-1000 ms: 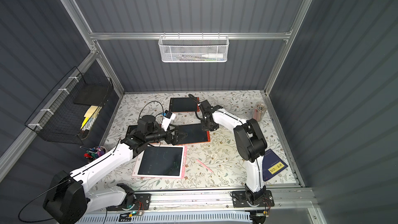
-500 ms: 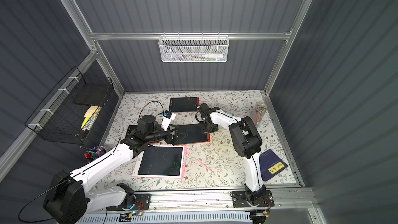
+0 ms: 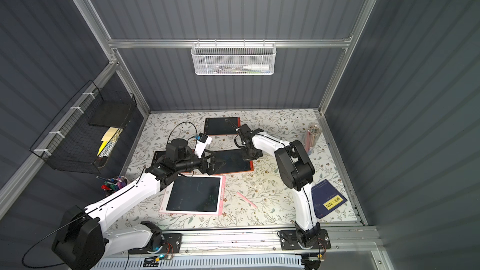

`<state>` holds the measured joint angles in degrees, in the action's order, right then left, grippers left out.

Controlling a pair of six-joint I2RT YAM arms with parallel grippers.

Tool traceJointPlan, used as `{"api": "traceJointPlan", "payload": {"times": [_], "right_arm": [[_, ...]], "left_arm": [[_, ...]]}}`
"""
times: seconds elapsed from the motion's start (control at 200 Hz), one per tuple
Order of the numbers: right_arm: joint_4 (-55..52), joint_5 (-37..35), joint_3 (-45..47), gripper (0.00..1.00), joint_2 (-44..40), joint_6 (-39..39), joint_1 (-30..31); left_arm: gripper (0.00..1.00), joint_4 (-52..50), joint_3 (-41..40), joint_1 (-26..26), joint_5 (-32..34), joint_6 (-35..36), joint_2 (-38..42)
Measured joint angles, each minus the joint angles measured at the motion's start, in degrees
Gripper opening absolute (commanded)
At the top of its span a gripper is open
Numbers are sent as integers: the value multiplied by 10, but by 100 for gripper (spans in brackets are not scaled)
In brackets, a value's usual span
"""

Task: Place the stylus back onto the writing tablet
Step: Place the stylus on the writing tablet.

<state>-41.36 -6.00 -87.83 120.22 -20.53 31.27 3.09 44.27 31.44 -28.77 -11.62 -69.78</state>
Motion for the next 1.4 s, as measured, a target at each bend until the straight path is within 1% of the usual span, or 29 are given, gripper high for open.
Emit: {"api": "traceJointPlan", "payload": {"times": [0.29,0.445,0.62,0.74,0.87,0.976,1.086,1.276,1.401], "right_arm": [[13,-34,12,7,-2,-3,16],[15,-34,14,7,-6,-4,16],[-3,3,9,8,-10,0,5],[-11,31,9,8,-28,0,-7],[-15,38,9,9,-58,-1,-13],[-13,39,9,9,-64,-1,-12],[-2,38,9,9,-52,0,-12],[2,30,-12,9,1,0,-12],[3,30,-23,9,11,0,-12]], "left_arm": [[99,0,0,0,0,0,0],[99,0,0,0,0,0,0],[99,0,0,0,0,0,0],[99,0,0,0,0,0,0],[99,0,0,0,0,0,0],[99,0,0,0,0,0,0],[99,0,0,0,0,0,0],[99,1,-4,0,0,0,3],[99,2,-7,0,0,0,5]]}}
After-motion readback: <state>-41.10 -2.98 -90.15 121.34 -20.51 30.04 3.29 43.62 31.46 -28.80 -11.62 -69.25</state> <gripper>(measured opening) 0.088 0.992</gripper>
